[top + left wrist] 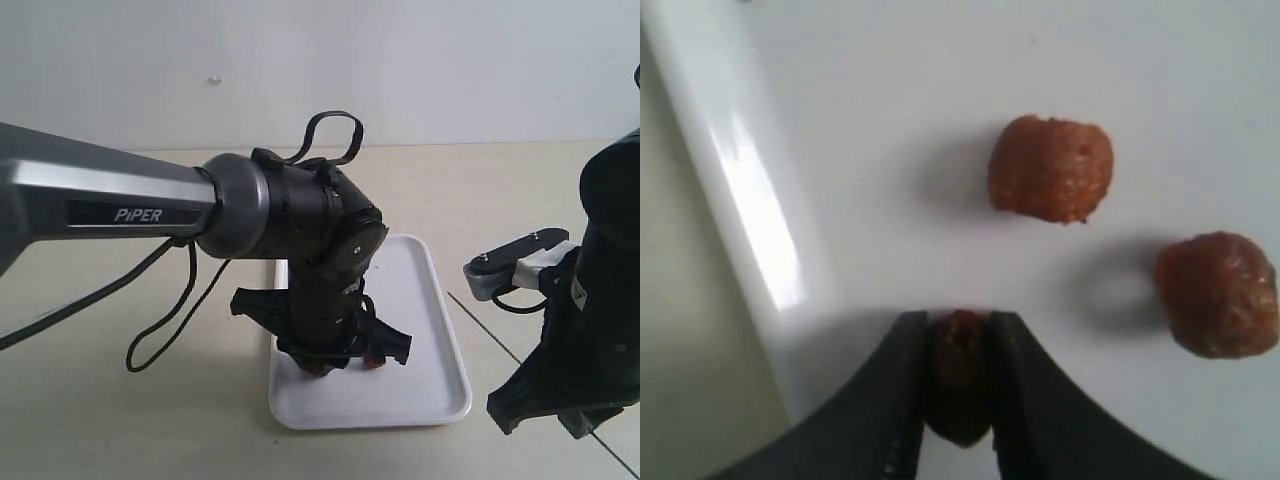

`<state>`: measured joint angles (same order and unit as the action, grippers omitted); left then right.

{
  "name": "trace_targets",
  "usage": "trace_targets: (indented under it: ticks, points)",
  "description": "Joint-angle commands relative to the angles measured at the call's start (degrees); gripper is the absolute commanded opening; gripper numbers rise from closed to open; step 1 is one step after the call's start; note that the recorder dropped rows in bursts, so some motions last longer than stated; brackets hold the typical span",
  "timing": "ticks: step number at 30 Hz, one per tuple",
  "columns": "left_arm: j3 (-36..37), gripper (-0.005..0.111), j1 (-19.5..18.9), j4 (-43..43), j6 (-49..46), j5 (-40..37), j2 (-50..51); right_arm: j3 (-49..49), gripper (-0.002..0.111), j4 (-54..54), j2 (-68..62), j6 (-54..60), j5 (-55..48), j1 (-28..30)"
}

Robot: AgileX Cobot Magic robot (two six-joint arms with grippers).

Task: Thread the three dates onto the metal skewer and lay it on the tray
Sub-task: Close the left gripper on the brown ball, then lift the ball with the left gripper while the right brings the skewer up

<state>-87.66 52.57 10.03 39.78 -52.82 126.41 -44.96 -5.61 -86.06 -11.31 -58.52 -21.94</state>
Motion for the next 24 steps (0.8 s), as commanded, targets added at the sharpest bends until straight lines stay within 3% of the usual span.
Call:
trace_targets:
  ticks: [1,14,19,24]
  points:
    - [0.37,0.027,-0.57,0.08,-1.85,-1.32,-1.76,-0.56,0.000,0.56,-0.05,0.12,-0.19,-0.02]
    - [0.37,0.027,-6.72,-3.92,-7.35,-0.90,-16.35,-0.56,0.000,6.40,-0.05,3.57,2.06,-0.02]
    - [0.37,0.027,-10.88,-12.21,-13.96,-0.76,-19.39,-0.56,0.000,16.86,-0.05,12.76,4.10,-0.02]
    - [0.37,0.027,-15.95,-28.99,-27.54,1.10,-19.97,-0.44,0.000,31.25,-0.05,24.86,8.16,-0.02]
